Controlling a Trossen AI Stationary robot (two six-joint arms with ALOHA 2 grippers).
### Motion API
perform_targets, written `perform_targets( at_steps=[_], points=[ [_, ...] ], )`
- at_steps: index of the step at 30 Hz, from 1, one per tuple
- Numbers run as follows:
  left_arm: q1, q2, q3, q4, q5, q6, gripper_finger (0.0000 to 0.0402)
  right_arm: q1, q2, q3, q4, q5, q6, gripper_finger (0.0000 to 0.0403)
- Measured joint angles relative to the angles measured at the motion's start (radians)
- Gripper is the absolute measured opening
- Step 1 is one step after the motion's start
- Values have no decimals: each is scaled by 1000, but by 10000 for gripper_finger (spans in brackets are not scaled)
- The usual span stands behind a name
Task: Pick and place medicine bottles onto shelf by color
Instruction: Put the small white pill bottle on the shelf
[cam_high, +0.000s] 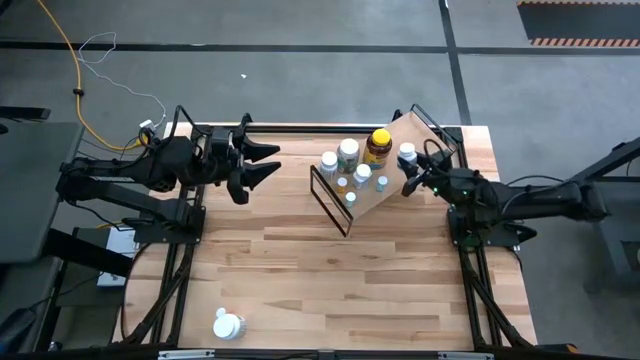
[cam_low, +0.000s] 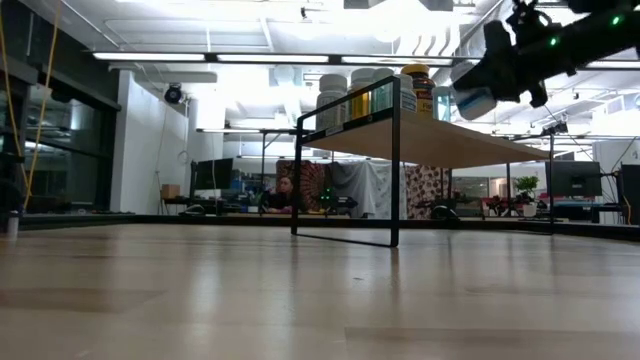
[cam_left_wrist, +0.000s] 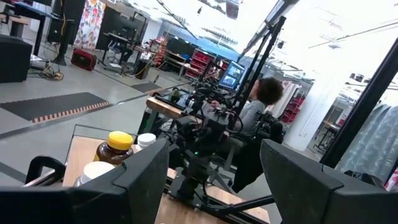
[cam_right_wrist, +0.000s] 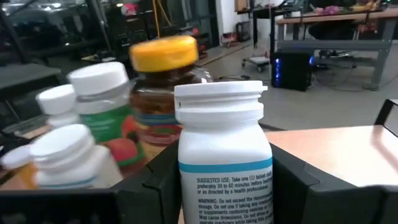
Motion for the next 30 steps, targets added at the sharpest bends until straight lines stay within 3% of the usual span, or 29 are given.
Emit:
perform_targets(
  at_steps=[8, 18, 30],
  points=[
    [0, 0, 0, 0, 0, 1, 241, -188, 0, -121, 246, -90, -20, 163],
    [0, 0, 0, 0, 0, 1, 241, -401, 86, -199, 446, -336, 69, 163],
    [0, 1, 0, 1, -15, 1, 241, -461, 287, -199, 626, -351, 36, 163]
  ],
)
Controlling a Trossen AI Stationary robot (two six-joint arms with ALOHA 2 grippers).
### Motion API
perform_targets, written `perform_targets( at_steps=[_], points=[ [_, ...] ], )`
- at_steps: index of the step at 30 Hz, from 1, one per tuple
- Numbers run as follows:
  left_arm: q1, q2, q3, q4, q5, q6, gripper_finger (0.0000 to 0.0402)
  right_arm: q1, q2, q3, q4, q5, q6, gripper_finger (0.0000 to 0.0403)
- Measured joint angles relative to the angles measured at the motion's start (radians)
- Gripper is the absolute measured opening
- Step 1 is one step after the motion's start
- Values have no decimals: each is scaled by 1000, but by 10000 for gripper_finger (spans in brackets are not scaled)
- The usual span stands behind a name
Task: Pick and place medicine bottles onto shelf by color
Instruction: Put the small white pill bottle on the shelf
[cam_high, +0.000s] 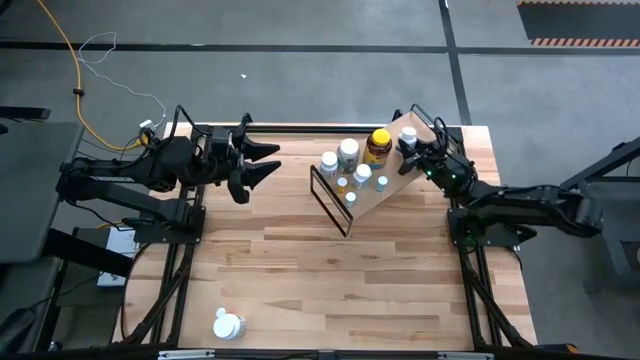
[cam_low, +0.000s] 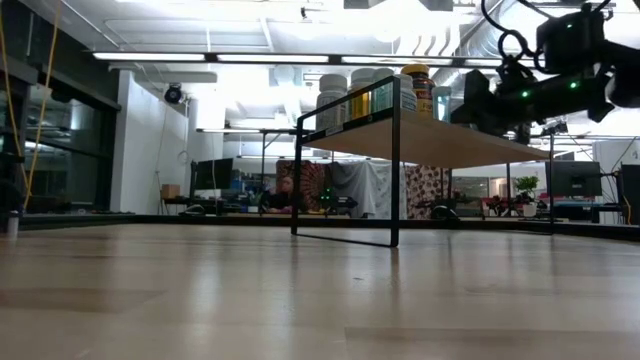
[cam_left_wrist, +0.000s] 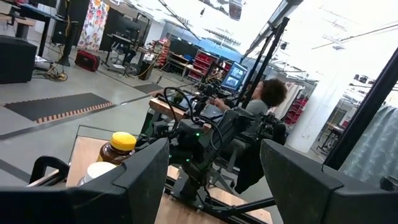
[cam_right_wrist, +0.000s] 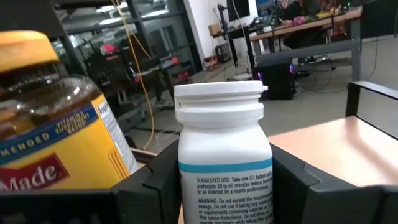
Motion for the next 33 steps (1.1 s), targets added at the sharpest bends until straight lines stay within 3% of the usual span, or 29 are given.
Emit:
perform_targets(
  at_steps=[11, 22, 33],
  points=[
    [0, 0, 0, -7, -4, 1, 241, 0, 141, 6, 121, -39, 5, 163],
    [0, 0, 0, -9, -4, 3, 241, 0, 151, 6, 116, -58, -18, 166],
    [0, 0, 0, -9, -4, 20, 241, 1, 152, 5, 77, -65, -37, 226]
  ],
)
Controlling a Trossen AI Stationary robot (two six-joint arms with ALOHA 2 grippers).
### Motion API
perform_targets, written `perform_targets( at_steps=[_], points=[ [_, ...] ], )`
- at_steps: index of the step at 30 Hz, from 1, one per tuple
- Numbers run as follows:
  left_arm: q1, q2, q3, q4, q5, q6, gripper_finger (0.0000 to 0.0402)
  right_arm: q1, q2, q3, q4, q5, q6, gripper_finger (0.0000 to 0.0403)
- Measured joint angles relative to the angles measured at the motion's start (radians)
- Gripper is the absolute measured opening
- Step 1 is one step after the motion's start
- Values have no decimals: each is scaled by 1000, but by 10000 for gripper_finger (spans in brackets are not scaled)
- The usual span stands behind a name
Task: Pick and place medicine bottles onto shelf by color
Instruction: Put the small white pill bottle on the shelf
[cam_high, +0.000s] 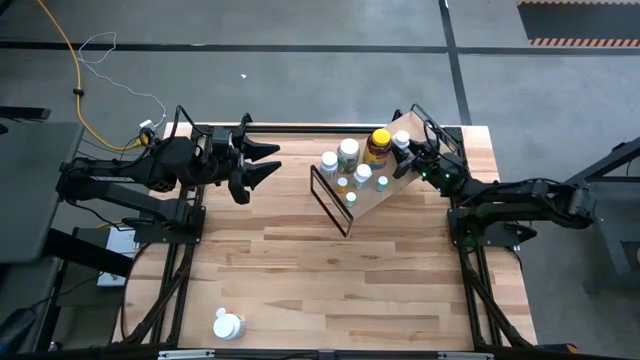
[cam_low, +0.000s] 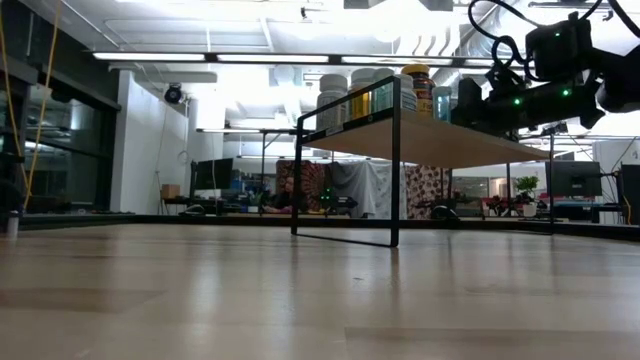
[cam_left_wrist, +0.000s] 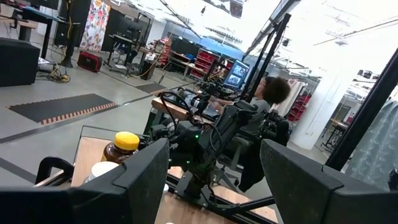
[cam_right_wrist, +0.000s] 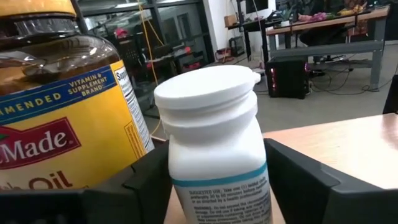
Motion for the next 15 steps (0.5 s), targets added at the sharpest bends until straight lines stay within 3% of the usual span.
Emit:
perform_targets(
  at_steps=[7, 15],
  points=[
    [0, 0, 0, 0, 0, 0, 241, 1, -31, 10, -58, -5, 6, 253],
    [0, 0, 0, 0, 0, 16, 241, 1, -95, 203, -595, -27, -66, 255]
  ],
)
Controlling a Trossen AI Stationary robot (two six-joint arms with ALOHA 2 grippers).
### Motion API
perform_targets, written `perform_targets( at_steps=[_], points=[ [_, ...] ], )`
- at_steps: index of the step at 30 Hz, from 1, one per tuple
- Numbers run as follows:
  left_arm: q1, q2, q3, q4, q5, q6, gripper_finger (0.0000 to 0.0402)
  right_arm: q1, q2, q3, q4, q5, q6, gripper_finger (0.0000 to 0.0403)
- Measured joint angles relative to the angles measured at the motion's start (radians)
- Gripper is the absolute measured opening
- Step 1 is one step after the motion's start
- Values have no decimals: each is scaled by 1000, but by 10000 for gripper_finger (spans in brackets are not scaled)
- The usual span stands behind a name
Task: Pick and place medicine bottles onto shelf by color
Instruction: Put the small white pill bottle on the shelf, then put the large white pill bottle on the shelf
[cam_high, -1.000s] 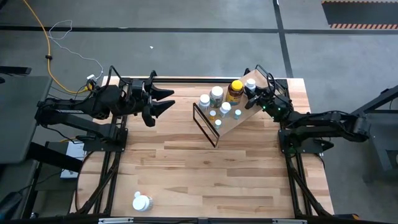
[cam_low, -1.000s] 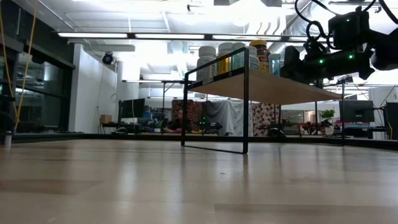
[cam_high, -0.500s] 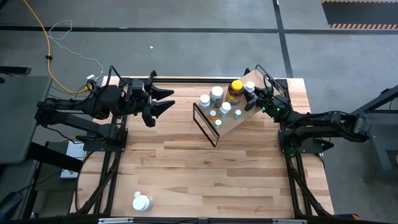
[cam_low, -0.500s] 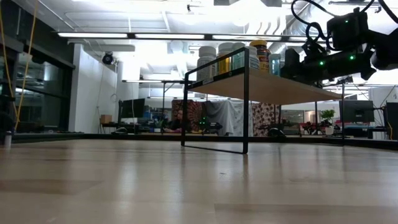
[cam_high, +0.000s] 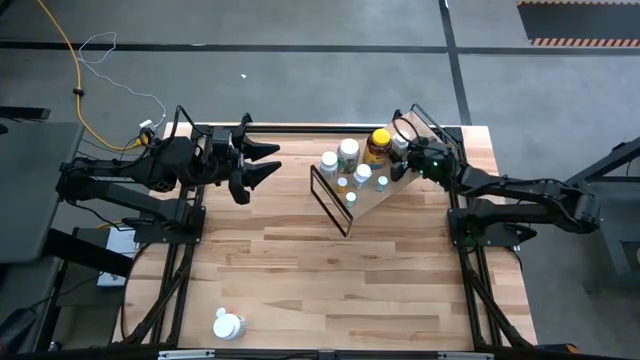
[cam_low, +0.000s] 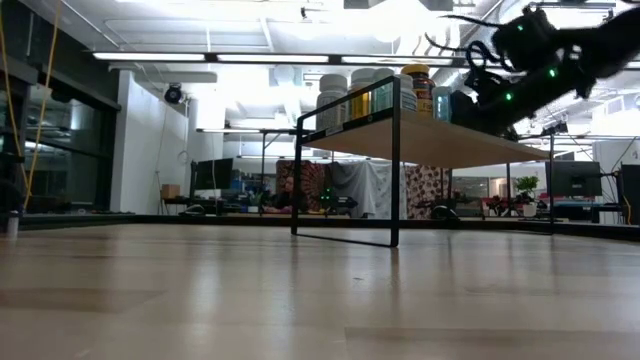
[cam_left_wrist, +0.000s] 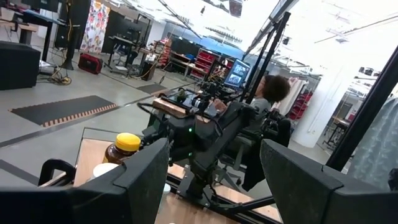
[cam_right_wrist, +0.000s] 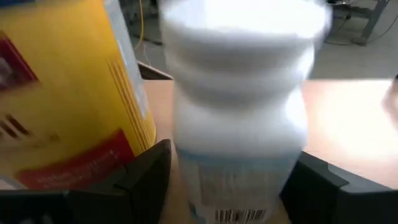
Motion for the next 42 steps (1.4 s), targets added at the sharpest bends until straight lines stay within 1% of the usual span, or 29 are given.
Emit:
perform_targets(
  at_steps=[5, 9, 16, 21, 25, 28, 31, 33, 35, 38, 40, 42],
  points=[
    [0, 0, 0, 0, 0, 7, 241, 0, -33, 106, -213, -1, -46, 255],
    [0, 0, 0, 0, 0, 18, 241, 0, -73, 150, -311, -22, -45, 255],
    [0, 0, 0, 0, 0, 18, 241, 0, -165, 156, -473, -72, 52, 255],
    [0, 0, 0, 0, 0, 18, 241, 0, -268, 156, -563, -151, 118, 255],
    [0, 0, 0, 0, 2, 17, 241, 0, -376, 156, -624, -212, 177, 255],
    [0, 0, 0, 0, 32, 18, 241, 0, -460, 156, -648, -279, 239, 255],
    [0, -12, 0, -5, 94, 15, 241, 0, -536, 156, -600, -395, 336, 255],
    [0, -23, 1, -12, 127, 11, 241, 4, -568, 156, -517, -483, 405, 255],
    [0, -32, 1, -31, 143, -7, 241, 22, -579, 156, -405, -534, 466, 255],
    [0, -47, 1, -69, 146, -34, 241, 71, -566, 157, -217, -540, 499, 255],
    [0, -56, 1, -89, 145, -37, 241, 114, -539, 158, -107, -507, 490, 255],
    [0, -64, 1, -103, 145, -38, 241, 159, -501, 158, -25, -472, 447, 255]
  ],
)
